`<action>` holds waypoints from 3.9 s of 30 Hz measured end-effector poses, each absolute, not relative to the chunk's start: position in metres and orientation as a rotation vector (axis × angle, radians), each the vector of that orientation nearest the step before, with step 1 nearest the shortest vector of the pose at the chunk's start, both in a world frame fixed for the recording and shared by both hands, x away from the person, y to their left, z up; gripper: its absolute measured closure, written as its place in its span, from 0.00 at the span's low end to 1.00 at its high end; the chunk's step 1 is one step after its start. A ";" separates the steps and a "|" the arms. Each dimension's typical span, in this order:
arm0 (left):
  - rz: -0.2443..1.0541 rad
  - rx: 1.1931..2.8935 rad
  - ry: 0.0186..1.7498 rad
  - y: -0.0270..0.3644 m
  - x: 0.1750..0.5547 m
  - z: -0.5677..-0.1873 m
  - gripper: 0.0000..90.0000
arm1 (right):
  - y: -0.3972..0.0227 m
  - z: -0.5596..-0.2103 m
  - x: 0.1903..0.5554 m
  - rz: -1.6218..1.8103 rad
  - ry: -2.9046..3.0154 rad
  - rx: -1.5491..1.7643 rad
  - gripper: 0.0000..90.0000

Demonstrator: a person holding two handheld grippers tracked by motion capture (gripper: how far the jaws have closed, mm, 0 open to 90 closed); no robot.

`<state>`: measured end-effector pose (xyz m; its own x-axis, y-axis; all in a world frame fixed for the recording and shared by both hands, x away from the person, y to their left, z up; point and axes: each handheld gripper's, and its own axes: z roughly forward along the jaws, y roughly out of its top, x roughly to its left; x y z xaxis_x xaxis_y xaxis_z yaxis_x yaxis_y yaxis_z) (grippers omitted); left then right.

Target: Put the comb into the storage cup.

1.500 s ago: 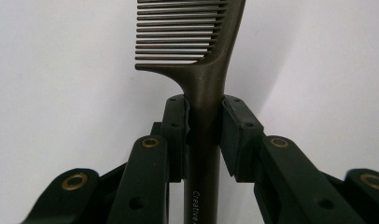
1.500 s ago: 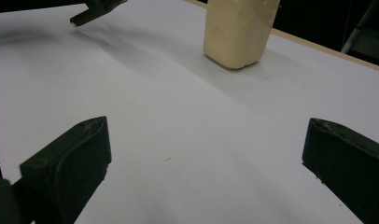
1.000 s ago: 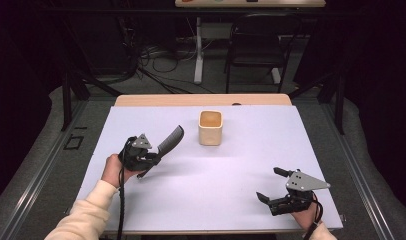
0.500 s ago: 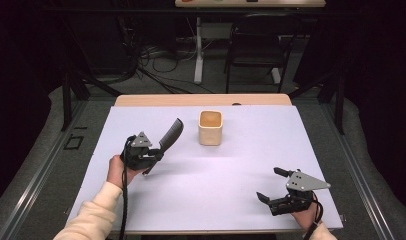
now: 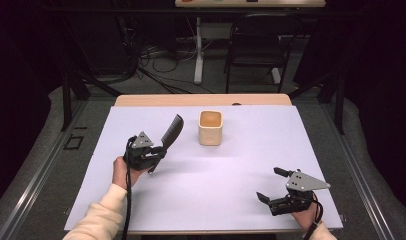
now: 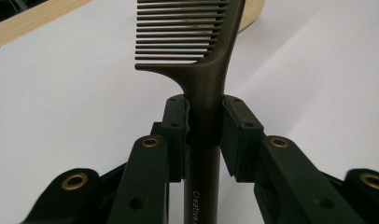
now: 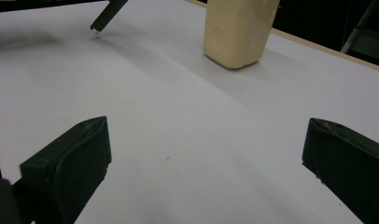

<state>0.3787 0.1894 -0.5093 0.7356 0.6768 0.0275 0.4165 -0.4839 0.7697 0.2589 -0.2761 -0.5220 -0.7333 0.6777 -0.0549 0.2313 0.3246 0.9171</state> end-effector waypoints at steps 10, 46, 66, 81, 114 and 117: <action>0.443 2.102 0.810 0.186 0.379 -0.510 0.80 | -0.276 -0.522 0.259 1.386 2.166 0.799 0.01; 0.479 2.026 0.801 0.169 0.397 -0.489 0.81 | -0.276 -0.522 0.259 1.384 2.165 0.795 0.01; 0.487 2.018 0.781 0.157 0.409 -0.477 0.81 | -0.277 -0.522 0.258 1.388 2.154 0.799 0.01; 0.482 2.000 0.788 0.148 0.416 -0.477 0.81 | -0.276 -0.522 0.259 1.389 2.155 0.802 0.01; 0.491 1.972 0.763 0.130 0.427 -0.460 0.81 | -0.276 -0.523 0.260 1.391 2.172 0.817 0.00; 0.492 1.971 0.759 0.127 0.428 -0.458 0.81 | -0.276 -0.523 0.260 1.391 2.172 0.817 0.00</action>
